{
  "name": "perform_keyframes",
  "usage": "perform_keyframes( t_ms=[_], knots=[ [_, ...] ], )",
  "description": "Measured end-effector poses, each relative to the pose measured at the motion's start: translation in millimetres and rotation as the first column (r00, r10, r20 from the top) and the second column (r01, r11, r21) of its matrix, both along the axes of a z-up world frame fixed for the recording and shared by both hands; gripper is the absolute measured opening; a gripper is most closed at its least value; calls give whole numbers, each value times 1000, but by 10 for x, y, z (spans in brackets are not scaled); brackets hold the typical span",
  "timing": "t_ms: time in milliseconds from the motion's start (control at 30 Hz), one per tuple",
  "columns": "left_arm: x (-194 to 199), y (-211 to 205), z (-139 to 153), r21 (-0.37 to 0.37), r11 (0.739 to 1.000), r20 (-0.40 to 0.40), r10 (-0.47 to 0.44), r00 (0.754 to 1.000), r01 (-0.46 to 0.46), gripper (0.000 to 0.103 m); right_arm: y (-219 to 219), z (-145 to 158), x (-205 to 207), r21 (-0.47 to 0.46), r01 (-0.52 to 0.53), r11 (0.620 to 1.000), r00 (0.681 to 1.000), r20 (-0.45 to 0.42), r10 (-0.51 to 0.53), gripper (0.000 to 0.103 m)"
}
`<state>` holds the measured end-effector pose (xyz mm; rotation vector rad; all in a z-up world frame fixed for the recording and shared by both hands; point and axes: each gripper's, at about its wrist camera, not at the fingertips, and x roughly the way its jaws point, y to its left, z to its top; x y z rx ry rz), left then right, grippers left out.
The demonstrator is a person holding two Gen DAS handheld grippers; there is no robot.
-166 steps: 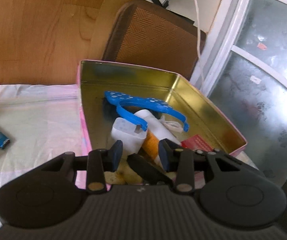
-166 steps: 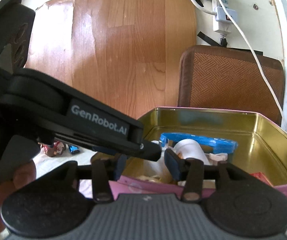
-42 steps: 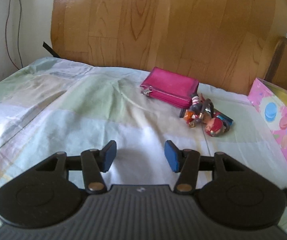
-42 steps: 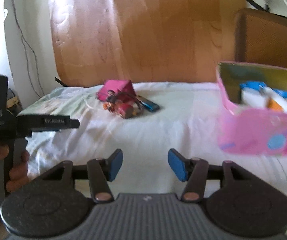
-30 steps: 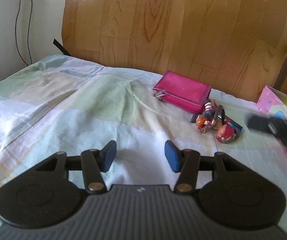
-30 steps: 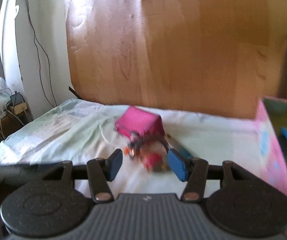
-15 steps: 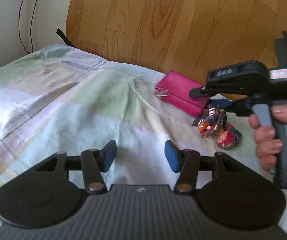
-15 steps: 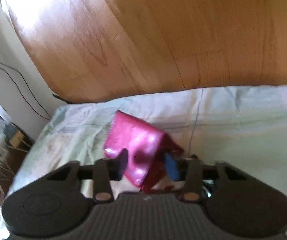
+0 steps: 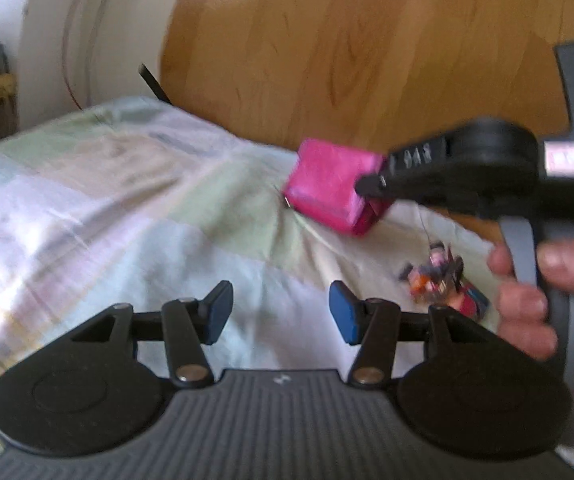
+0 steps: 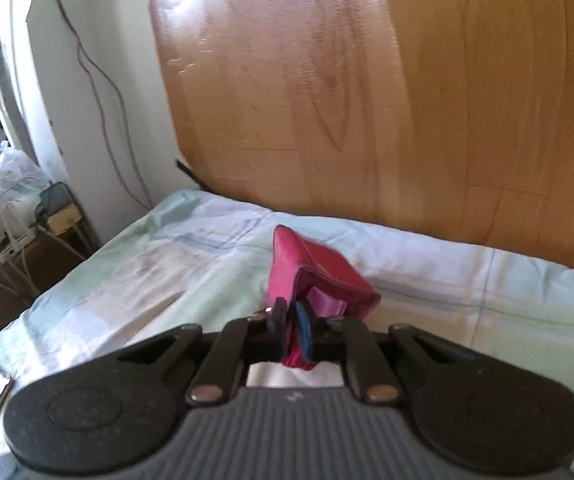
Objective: Organize rigid objects
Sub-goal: 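Grasp the pink wallet with the right gripper and lift it, then carry the pink wallet into the pink tin and release it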
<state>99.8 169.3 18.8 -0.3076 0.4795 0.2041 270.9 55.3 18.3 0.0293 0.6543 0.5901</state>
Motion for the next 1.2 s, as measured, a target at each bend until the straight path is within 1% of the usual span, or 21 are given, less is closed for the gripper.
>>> perform_keyframes(
  t_ms=[100,200,400,467,500,633,767,867,933,1000,1033,1067,1100,1133,1167,1200],
  knots=[
    [-91,-9,73,49,997,64,57,996,-61,56,10,25,-102,10,-19,1000,1000,0,19,6],
    [-152,-6,115,78,991,110,103,989,-112,56,51,40,-197,27,-42,999,999,1,42,6],
    [-271,58,194,87,975,193,185,964,-204,57,-65,40,-446,66,-86,994,996,-26,88,6],
    [-307,88,216,77,970,214,210,954,-230,62,-130,21,-536,78,-92,993,995,-40,96,6],
    [-322,101,225,70,968,221,220,950,-241,62,-173,11,-594,84,-94,992,994,-45,99,6],
    [-310,170,231,45,964,223,245,944,-261,61,-339,-19,-851,112,-103,988,992,-67,111,6],
    [-279,206,212,31,966,204,247,947,-259,61,-539,-23,-1175,129,-116,985,989,-80,126,6],
    [-282,236,194,8,971,188,234,954,-240,61,-734,-44,-1418,139,-105,985,988,-97,119,6],
    [-267,252,172,-15,978,174,207,963,-208,61,-904,-73,-1559,150,-77,986,988,-121,96,6],
    [-251,250,152,-45,988,167,153,974,-148,61,-1146,-120,-1710,155,-30,987,987,-148,54,6],
    [-242,242,144,-63,993,170,108,980,-98,61,-1254,-136,-1771,157,-7,988,987,-159,32,6],
    [-227,230,136,-85,996,173,45,984,-30,62,-1383,-148,-1834,164,19,986,985,-173,9,7],
    [-204,196,124,-110,992,177,-45,983,65,64,-1537,-154,-1903,179,43,983,982,-188,-9,7],
    [-175,141,107,-138,975,179,-149,973,175,68,-1670,-150,-1957,190,61,980,980,-197,-23,7],
    [-154,82,89,-159,948,180,-247,952,276,69,-1796,-133,-2036,191,84,978,980,-195,-46,7],
    [-135,-8,77,-176,905,182,-357,916,388,69,-1916,-113,-2104,186,105,977,980,-188,-69,7]
  ],
)
